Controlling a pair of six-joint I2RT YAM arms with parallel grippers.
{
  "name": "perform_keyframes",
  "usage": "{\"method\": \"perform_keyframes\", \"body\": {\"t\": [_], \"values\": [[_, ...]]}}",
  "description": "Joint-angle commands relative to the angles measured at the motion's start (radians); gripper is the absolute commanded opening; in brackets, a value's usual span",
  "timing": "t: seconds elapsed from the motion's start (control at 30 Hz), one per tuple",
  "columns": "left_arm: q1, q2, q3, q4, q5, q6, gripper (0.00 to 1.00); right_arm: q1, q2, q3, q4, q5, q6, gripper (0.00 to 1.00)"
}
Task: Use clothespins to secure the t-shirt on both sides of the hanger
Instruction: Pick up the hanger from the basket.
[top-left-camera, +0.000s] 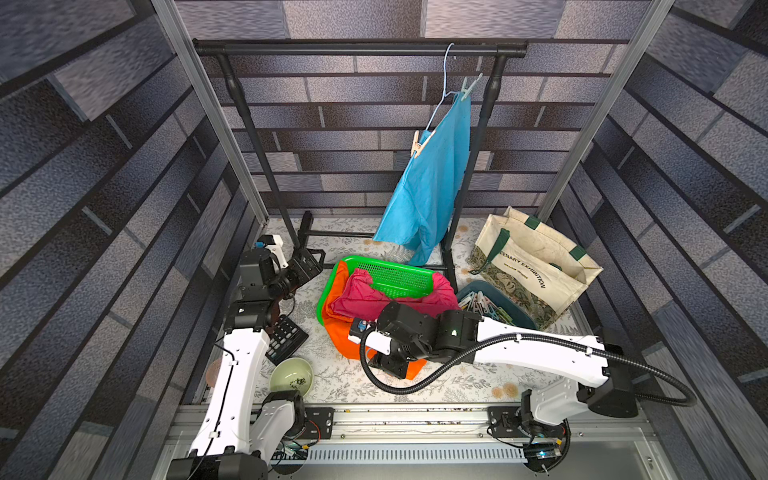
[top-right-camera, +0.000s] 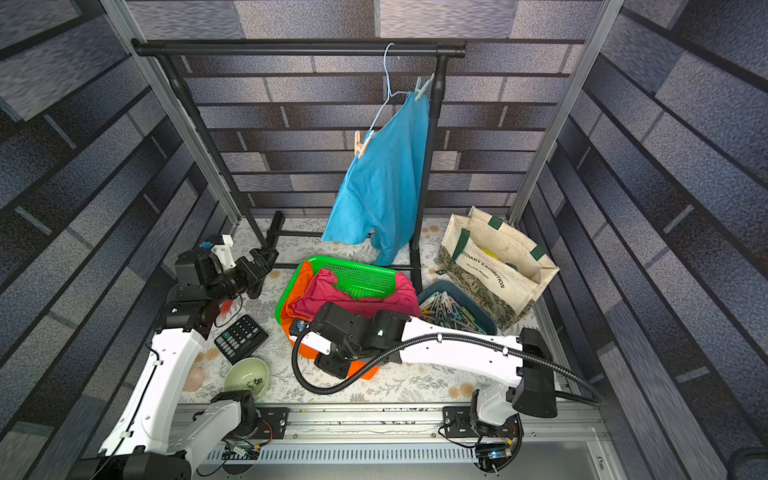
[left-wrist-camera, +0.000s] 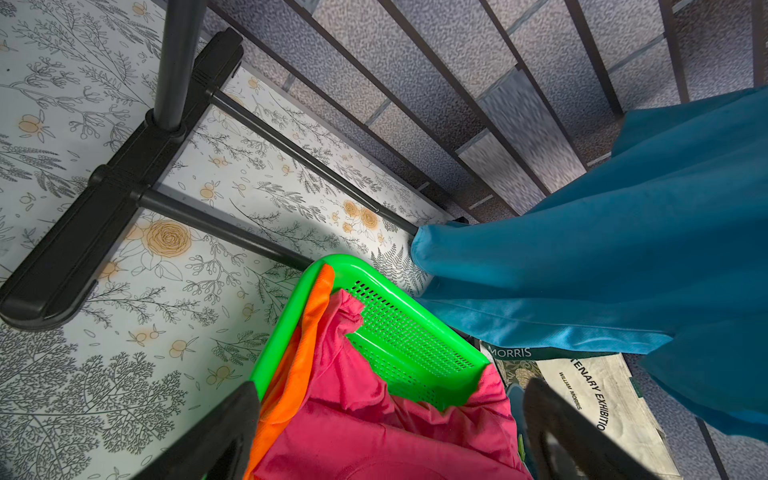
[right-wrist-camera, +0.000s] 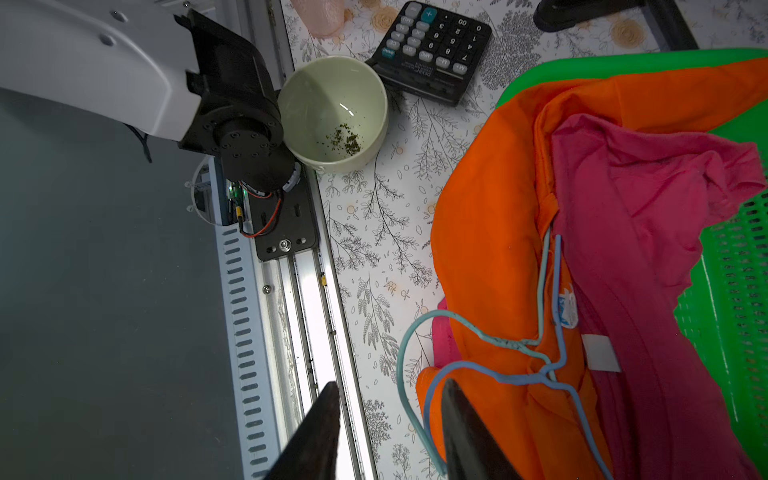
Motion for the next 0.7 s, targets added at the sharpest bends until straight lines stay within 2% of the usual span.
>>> {"method": "perform_keyframes", "body": {"t": [0.0, 0.43, 0.57, 0.67], "values": [[-0.007, 0.003, 0.027, -0.011, -0.010, 0.022, 1.00, 0.006, 0.030, -0.010, -0.021, 0.039, 0.004, 0.42], [-0.011, 0.015, 0.013, 0.004, 0.002, 0.013, 1.00, -0.014, 0.095, -0.026, 0.001, 0.206, 0.008, 0.38], [-0.021, 0.026, 0.018, 0.005, 0.030, 0.026, 1.00, -0.059, 0.063, -0.024, 0.006, 0.195, 0.020, 0.31], [-0.062, 0.035, 0.040, -0.018, 0.015, 0.060, 1.00, -0.105, 0.027, -0.017, 0.020, 0.151, 0.024, 0.25]]}}
